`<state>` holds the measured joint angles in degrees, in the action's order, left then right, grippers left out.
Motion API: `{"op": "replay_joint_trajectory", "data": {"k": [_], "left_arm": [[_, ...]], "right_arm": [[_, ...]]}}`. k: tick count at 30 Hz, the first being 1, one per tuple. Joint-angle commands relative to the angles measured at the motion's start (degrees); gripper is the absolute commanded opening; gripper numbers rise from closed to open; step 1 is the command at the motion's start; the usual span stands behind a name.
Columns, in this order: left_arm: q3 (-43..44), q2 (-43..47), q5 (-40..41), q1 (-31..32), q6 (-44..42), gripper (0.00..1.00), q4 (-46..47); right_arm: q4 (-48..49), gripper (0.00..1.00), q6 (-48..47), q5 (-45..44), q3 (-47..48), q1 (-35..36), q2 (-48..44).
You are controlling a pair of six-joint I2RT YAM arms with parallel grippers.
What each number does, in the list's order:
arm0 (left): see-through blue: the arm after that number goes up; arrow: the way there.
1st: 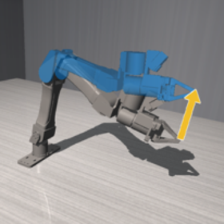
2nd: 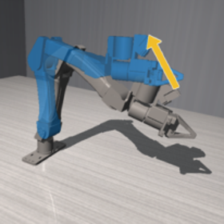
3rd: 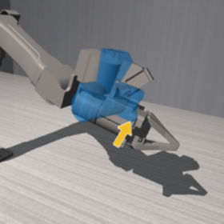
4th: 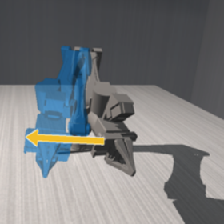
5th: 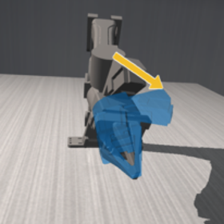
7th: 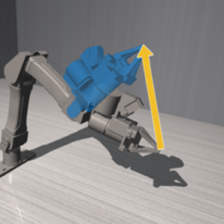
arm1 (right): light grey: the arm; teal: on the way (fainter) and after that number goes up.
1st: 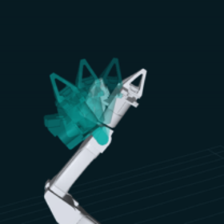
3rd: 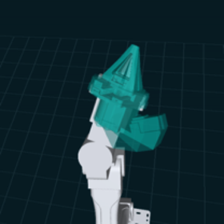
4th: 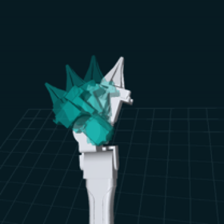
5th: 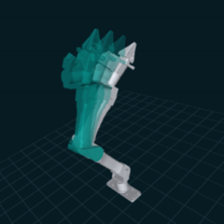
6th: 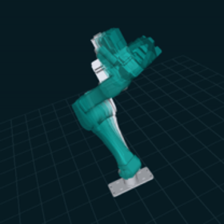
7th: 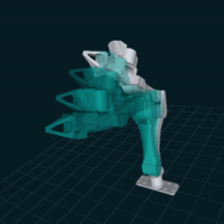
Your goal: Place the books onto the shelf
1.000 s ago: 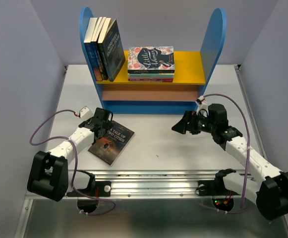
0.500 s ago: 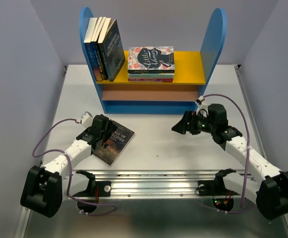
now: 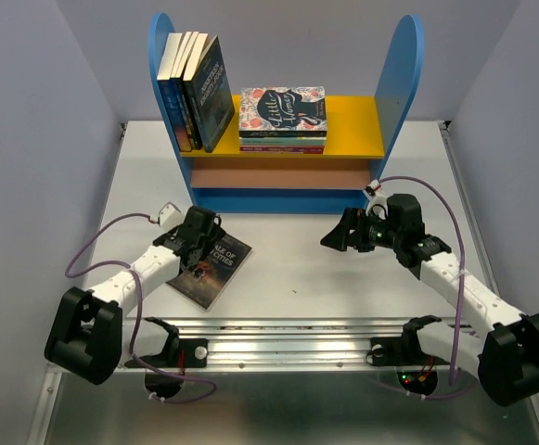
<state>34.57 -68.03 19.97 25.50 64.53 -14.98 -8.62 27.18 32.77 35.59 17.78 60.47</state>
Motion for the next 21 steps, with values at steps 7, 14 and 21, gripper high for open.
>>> {"op": "replay_joint_trajectory", "data": {"k": [7, 14, 21], "left_arm": [[4.28, -7.37, 6.41, -10.11, -4.76, 0.99, -0.23], [2.10, -7.38, -0.62, -10.21, -5.21, 0.99, 1.53], [-3.80, -3.26, -7.57, -2.39, 2.50, 0.99, 3.12]], "right_arm": [[0.19, 1.00, -1.25, -0.52, 0.27, 0.59, -1.14], [0.36, 1.00, -1.16, -0.78, 0.09, 0.59, -1.67], [1.85, 1.00, -0.02, 1.15, -1.23, 1.11, -0.62]]}}
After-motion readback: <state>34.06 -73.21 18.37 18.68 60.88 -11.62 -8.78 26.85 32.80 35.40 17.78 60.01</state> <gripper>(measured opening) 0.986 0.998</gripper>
